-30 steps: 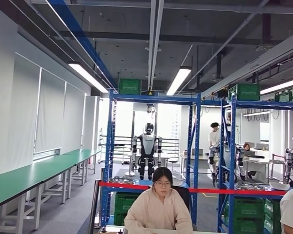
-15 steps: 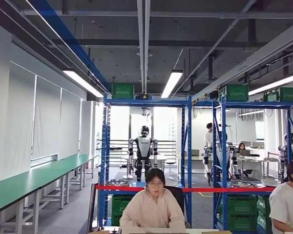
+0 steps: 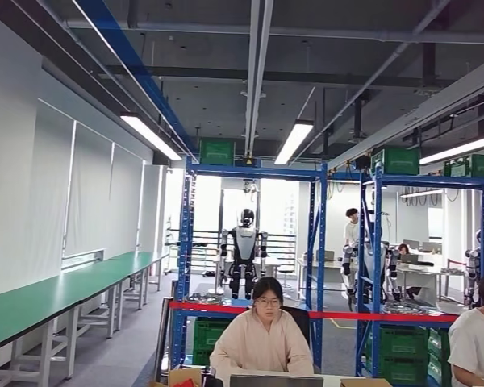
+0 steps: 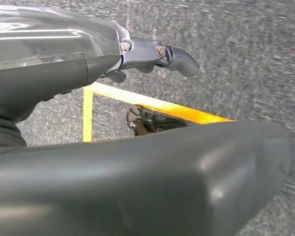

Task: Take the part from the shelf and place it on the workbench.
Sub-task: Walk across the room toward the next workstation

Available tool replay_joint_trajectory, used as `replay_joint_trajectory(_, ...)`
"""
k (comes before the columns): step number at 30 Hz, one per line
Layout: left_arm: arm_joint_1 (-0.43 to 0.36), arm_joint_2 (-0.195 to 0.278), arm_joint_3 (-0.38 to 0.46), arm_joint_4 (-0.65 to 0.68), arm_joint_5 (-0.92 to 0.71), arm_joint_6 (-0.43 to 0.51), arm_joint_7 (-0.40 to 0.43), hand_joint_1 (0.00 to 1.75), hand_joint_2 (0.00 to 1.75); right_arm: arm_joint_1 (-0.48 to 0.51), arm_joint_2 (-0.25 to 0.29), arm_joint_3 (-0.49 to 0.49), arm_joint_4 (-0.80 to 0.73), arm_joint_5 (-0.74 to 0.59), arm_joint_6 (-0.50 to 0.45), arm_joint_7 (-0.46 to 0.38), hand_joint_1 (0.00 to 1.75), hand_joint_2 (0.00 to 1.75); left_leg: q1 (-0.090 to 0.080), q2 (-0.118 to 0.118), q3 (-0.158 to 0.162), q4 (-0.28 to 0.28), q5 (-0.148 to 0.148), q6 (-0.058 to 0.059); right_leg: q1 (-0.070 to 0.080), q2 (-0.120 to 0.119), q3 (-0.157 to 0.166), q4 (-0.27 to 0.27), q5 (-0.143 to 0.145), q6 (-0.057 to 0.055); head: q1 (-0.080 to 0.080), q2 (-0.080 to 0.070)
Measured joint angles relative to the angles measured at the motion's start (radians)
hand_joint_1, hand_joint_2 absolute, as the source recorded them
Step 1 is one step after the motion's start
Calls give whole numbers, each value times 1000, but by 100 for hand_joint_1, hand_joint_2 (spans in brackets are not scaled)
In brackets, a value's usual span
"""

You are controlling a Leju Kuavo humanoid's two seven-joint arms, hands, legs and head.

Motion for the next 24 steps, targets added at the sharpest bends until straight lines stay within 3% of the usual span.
replay_joint_trajectory(1,1,0,3,0,3,1,0,0,0,9,0,-7,8,-10,-1,10,0,0,-2,1,-13,1,10,1,-1,0,-12,64,-34,3,0,0)
replay_joint_trajectory(2,2,0,6,0,6,1,0,0,0,19,1,-14,17,-21,-5,24,0,0,-4,1,-26,1,20,2,-2,0,-14,109,-45,4,0,0)
replay_joint_trajectory(3,3,-1,9,0,10,2,0,0,0,31,2,-21,28,-30,-11,40,0,0,-6,2,-39,2,30,2,-2,0,0,123,-34,3,0,0)
replay_joint_trajectory(4,4,-1,12,0,13,4,0,0,0,42,3,-29,42,-37,-16,53,0,0,-8,2,-52,2,40,1,-1,1,32,98,-7,0,0,0)
replay_joint_trajectory(6,5,-4,17,0,18,7,-1,0,0,62,4,-44,72,-42,-26,68,0,0,-13,2,-71,3,57,-1,4,2,139,-43,39,-15,0,0)
replay_joint_trajectory(8,8,-7,23,0,21,9,-3,0,0,75,4,-59,112,-31,-36,73,0,0,-16,2,-82,3,74,-7,11,2,236,-192,37,-31,0,0)
replay_joint_trajectory(10,10,-10,30,0,25,10,-5,0,0,88,4,-76,161,-4,-56,82,0,0,-14,2,-86,-2,93,-19,18,2,262,-249,34,-41,0,0)
replay_joint_trajectory(12,13,-10,37,0,27,10,-6,0,0,98,5,-92,218,38,-94,96,0,0,-10,1,-95,3,83,-30,16,-2,250,-258,57,-52,0,0)
replay_joint_trajectory(14,16,-12,41,0,27,10,-6,0,0,101,5,-109,293,104,-155,116,0,0,-9,-1,-118,67,2,-36,11,-6,225,-264,84,-63,1,1)
replay_joint_trajectory(16,17,-14,43,0,24,10,-6,0,0,101,5,-128,392,179,-217,126,0,0,-8,-2,-146,193,-93,-43,13,-8,191,-256,105,-66,1,0)
replay_joint_trajectory(17,17,-14,44,0,21,10,-6,0,0,97,5,-137,447,211,-241,125,0,0,-8,-2,-151,250,-110,-45,13,-9,173,-251,114,-65,1,0)
replay_joint_trajectory(18,17,-14,44,0,18,10,-6,0,0,90,6,-146,508,241,-262,119,0,0,-7,-2,-145,283,-101,-48,13,-10,154,-243,123,-63,1,0)
replay_joint_trajectory(19,17,-14,44,0,14,10,-7,0,0,81,7,-156,569,269,-279,111,0,0,-6,-2,-125,283,-73,-50,12,-10,134,-233,130,-61,1,0)
replay_joint_trajectory(21,16,-14,45,0,10,10,-7,0,0,65,8,-169,655,306,-303,96,0,0,-4,-2,-80,243,-21,-52,10,-10,106,-217,139,-56,1,0)
replay_joint_trajectory(24,16,-14,45,0,8,10,-7,0,0,60,9,-172,678,316,-309,93,0,0,-3,-2,-61,219,-8,-53,9,-10,97,-212,141,-55,1,0)
